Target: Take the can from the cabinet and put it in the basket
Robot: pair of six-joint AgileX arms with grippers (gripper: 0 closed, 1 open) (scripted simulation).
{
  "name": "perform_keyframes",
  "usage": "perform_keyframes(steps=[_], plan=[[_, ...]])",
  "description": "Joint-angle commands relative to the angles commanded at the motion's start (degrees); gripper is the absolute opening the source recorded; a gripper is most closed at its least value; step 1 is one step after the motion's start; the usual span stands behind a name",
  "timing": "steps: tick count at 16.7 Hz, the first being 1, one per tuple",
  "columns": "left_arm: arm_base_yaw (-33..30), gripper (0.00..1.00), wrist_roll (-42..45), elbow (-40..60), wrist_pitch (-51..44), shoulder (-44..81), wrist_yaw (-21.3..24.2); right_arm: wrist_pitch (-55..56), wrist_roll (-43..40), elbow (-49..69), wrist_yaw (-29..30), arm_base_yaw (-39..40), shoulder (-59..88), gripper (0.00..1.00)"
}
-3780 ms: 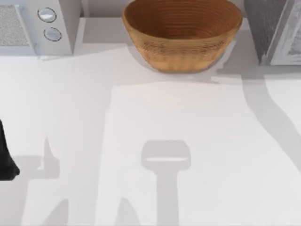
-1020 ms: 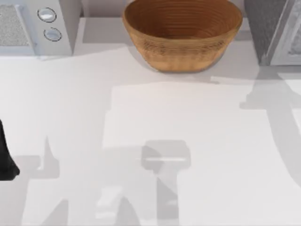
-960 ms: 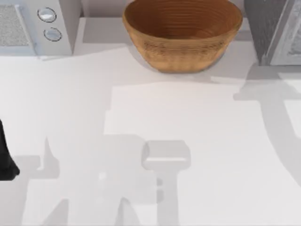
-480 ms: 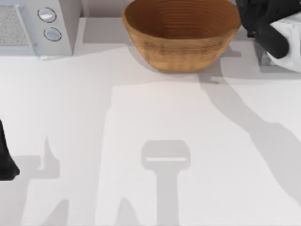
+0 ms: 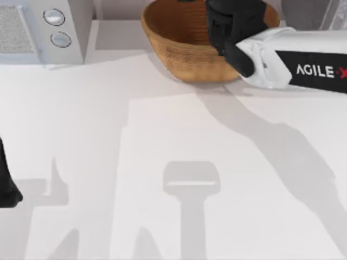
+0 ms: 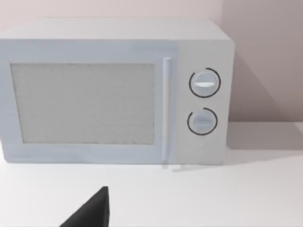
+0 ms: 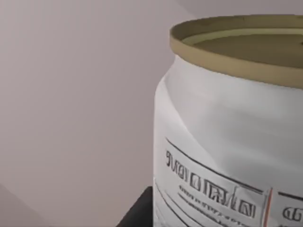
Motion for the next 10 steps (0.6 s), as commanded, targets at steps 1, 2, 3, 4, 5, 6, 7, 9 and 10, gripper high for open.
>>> perform_keyframes(steps=[1,2,3,4,5,6,7,9,10], plan=[[0.0,1.0,0.0,0.0,0.0,0.0,0.0,0.0,0.0,0.0,0.0,0.0,0.0,0.0],[0.0,1.0,0.0,0.0,0.0,0.0,0.0,0.0,0.0,0.0,0.0,0.0,0.0,0.0],[0.0,1.0,0.0,0.0,0.0,0.0,0.0,0.0,0.0,0.0,0.0,0.0,0.0,0.0],[0.0,1.0,0.0,0.0,0.0,0.0,0.0,-0.2,0.1,-0.5,-0.2,-0.3,0.2,0.0],[0.0,1.0,0.0,0.0,0.0,0.0,0.0,-0.2,0.1,-0.3,-0.2,-0.3,0.3,0.0],[0.0,1.0,0.0,0.0,0.0,0.0,0.0,-0.2,0.1,0.4,-0.4,-0.4,0.9,0.0],[0.0,1.0,0.0,0.0,0.0,0.0,0.0,-0.3,0.1,1.5,-0.5,-0.6,1.7,0.0],[0.0,1.0,0.0,0.0,0.0,0.0,0.0,-0.5,0.0,4.0,-1.0,-1.1,3.6,0.0],[0.0,1.0,0.0,0.0,0.0,0.0,0.0,-0.6,-0.1,5.0,-1.2,-1.3,4.4,0.0]])
